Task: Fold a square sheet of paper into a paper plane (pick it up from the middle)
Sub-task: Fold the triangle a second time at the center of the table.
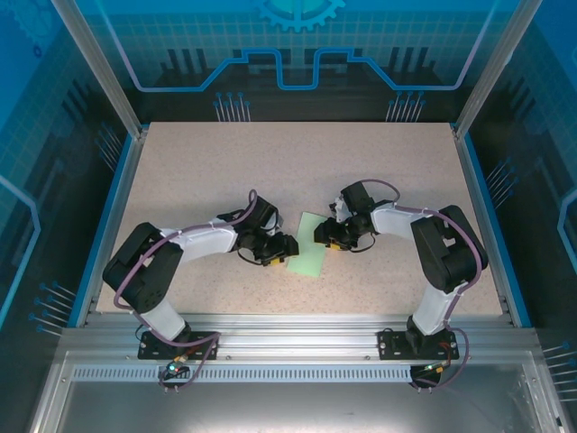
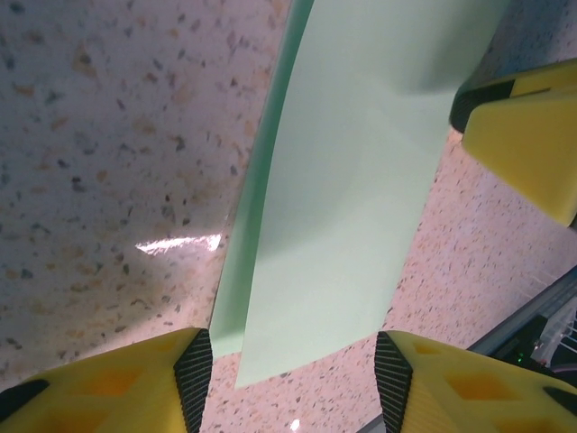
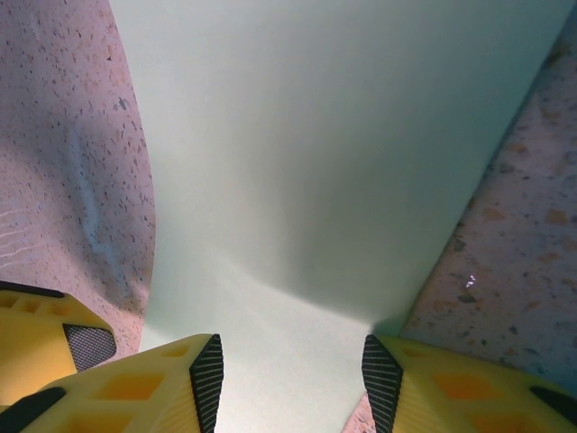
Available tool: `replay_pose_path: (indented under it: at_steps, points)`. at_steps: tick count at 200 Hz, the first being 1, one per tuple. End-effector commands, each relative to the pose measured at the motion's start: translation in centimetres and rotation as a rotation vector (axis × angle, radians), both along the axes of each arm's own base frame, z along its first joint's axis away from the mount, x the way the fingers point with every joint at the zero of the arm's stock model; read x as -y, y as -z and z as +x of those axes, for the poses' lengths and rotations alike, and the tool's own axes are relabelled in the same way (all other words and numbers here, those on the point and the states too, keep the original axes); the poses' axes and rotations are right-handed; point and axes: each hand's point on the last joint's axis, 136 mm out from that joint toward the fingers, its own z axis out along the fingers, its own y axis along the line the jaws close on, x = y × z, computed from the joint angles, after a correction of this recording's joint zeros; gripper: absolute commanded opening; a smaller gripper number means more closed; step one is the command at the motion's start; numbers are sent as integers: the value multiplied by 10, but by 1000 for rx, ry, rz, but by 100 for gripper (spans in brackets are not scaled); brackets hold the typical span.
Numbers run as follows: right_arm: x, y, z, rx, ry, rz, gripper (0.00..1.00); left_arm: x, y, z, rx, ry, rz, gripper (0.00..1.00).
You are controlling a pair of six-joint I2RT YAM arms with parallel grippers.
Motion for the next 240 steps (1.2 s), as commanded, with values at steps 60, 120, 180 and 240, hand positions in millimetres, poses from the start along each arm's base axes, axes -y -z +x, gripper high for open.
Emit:
replay_pose_path:
  at_steps: [60,120,180,240]
  points:
    - [8,10,-12,-55,11,-20,49,8,5,-21,-49,20,-25,51]
    - [6,10,-12,-55,6,-12,49,18,1,-18,-35,40,-54,50]
    - [5,6,-10,-43,6,-5,49,27,-12,-5,14,35,-83,49]
    - [3,2,-7,-39,-2,-4,49,30,-16,7,57,19,-104,53]
